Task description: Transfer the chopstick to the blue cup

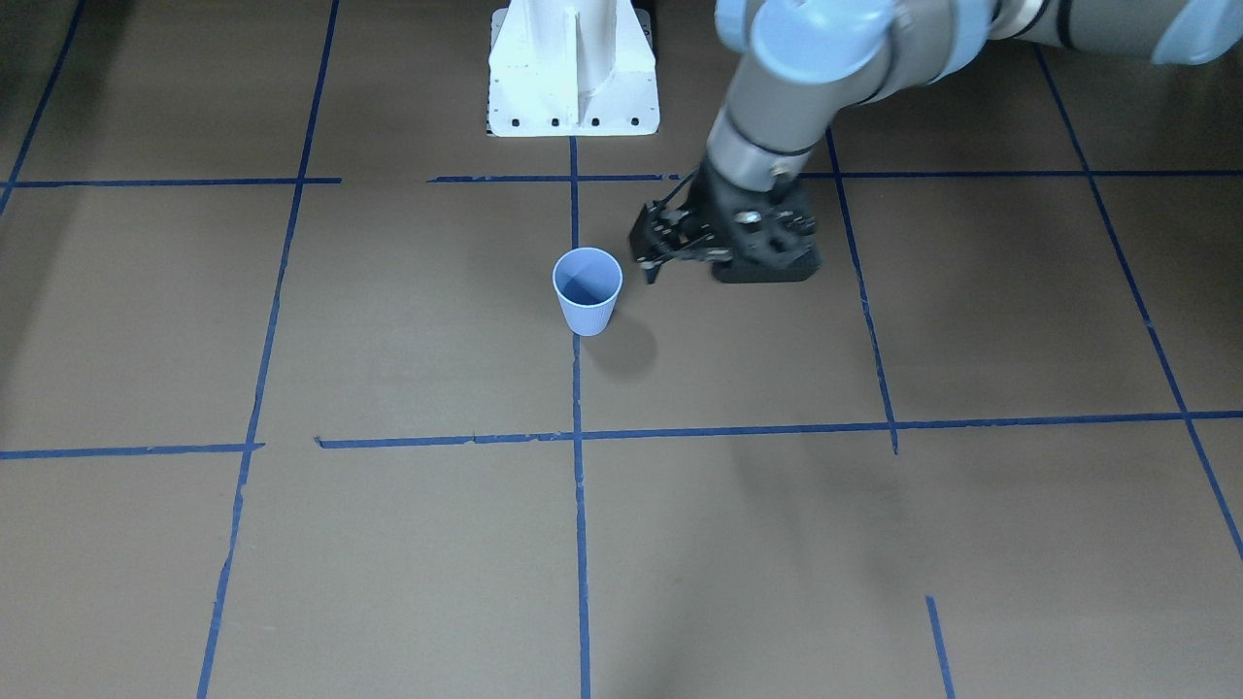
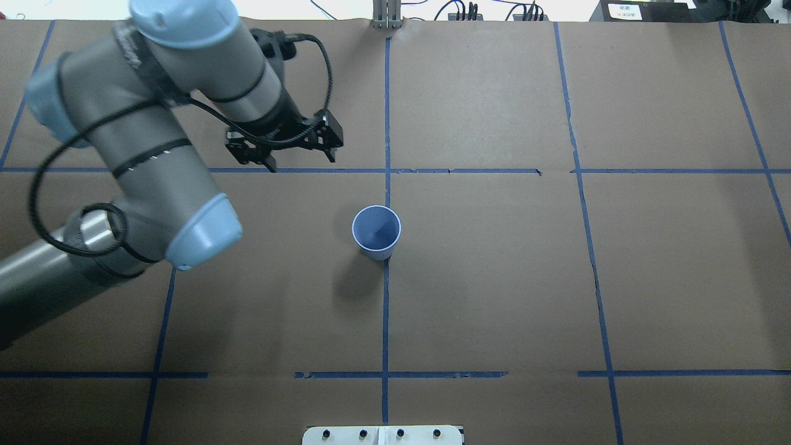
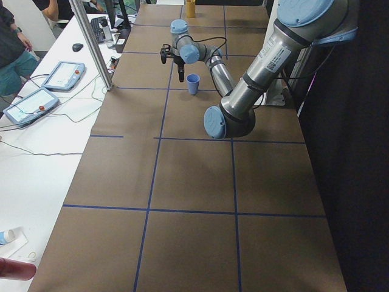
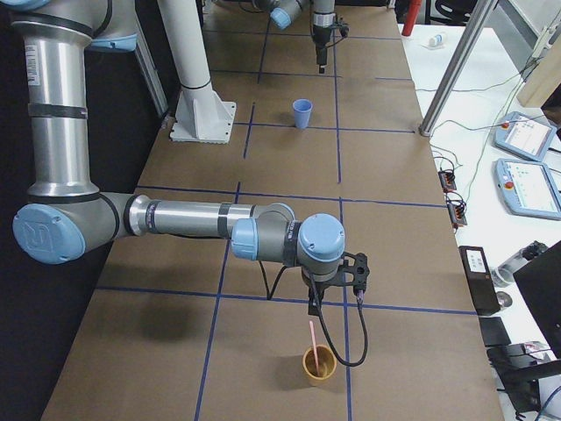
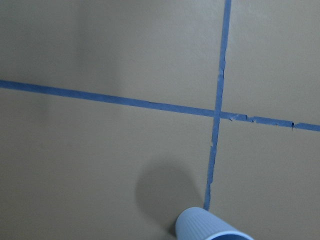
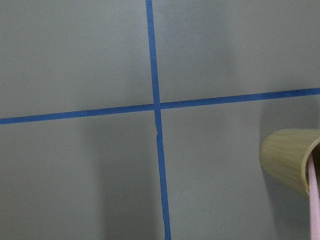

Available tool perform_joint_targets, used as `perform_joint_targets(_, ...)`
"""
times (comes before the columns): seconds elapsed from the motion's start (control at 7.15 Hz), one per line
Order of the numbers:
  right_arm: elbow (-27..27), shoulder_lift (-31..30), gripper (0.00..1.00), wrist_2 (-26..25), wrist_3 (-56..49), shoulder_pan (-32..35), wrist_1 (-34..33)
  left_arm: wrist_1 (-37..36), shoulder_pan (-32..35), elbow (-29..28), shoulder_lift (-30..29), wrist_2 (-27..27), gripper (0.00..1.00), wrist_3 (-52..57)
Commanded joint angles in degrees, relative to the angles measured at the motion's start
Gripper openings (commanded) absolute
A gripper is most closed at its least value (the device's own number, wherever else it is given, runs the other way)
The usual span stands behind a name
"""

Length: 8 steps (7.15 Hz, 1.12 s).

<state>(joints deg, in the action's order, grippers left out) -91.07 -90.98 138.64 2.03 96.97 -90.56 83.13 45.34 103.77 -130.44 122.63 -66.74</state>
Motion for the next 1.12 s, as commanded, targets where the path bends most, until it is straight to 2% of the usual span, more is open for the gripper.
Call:
perform_joint_targets(0.0,2.55,-0.33,1.0,0.14,0.17,2.78,1.09,-2.09,2.56,3.36,2.47,1.21,1.0,2.23)
perform_joint_targets(0.28,5.17,0.79,1.0,-0.21,3.49,3.23,1.44,-2.09,2.47,3.63,2.65,1.12,1.0,2.23)
perform_joint_targets(0.42,8.07,1.85,1.0,-0.21,3.6,3.14,4.14,-2.09,2.47,3.54,2.99,1.12,1.0,2.32)
perform_joint_targets(0.56,12.53,2.29,1.0,-0.82,3.95,2.97,10.26,-2.01,2.47,3.54,3.43,1.12,1.0,2.32)
perform_joint_targets(0.7,16.23,4.99,1.0,-1.09,5.86,2.97,12.84,-1.92,2.47,3.54,3.35,1.21,1.0,2.32)
perform_joint_targets(0.98,18.29,5.99,1.0,-1.09,8.96,2.97,13.22,-1.83,2.47,3.63,3.35,1.21,1.0,2.32)
